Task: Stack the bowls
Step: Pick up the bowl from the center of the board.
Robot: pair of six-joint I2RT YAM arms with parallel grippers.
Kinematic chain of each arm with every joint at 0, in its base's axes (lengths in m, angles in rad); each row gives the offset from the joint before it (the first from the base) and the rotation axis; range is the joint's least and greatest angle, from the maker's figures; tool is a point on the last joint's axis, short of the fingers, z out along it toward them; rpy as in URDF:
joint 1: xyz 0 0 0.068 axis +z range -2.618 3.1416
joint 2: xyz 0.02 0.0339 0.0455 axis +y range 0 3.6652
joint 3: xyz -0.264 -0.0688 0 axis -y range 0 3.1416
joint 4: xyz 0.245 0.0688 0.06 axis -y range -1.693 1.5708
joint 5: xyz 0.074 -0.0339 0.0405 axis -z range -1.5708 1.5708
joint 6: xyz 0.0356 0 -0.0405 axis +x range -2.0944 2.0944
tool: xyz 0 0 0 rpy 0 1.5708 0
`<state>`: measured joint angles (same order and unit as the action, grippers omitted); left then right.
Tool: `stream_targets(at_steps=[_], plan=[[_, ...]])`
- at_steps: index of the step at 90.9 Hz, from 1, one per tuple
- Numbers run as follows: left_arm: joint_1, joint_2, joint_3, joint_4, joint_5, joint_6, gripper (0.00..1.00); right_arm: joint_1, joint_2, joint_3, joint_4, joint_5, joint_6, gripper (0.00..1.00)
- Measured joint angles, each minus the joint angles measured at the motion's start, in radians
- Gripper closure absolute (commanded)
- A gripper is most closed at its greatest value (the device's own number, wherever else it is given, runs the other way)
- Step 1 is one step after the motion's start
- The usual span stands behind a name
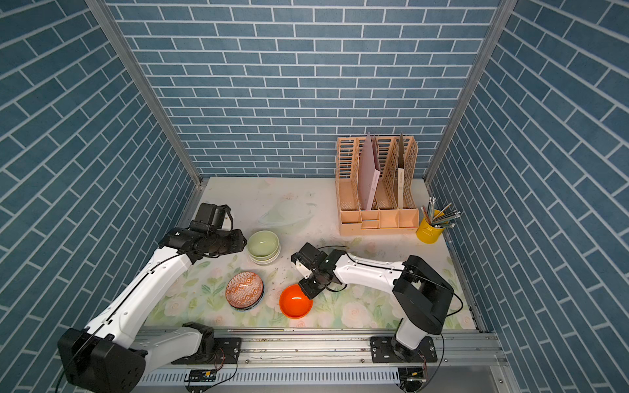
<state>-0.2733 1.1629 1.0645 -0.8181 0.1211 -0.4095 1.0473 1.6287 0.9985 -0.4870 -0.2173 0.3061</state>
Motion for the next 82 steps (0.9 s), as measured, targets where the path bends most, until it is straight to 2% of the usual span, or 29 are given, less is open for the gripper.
stream_targets(at_steps=[16,50,82], plan=[[0.0,0.0,0.0,0.0,-0.001,-0.001,0.61,0.0,0.007,0.012,-0.014,0.016,0.001,1.0],[0.0,0.0,0.006,-0.004,0.006,-0.001,0.61,-0.015,0.025,0.217,-0.072,0.063,-0.007,1.0],[0.0,0.005,0.066,-0.008,0.05,-0.005,0.6,-0.094,0.102,0.455,-0.138,0.093,-0.024,1.0]])
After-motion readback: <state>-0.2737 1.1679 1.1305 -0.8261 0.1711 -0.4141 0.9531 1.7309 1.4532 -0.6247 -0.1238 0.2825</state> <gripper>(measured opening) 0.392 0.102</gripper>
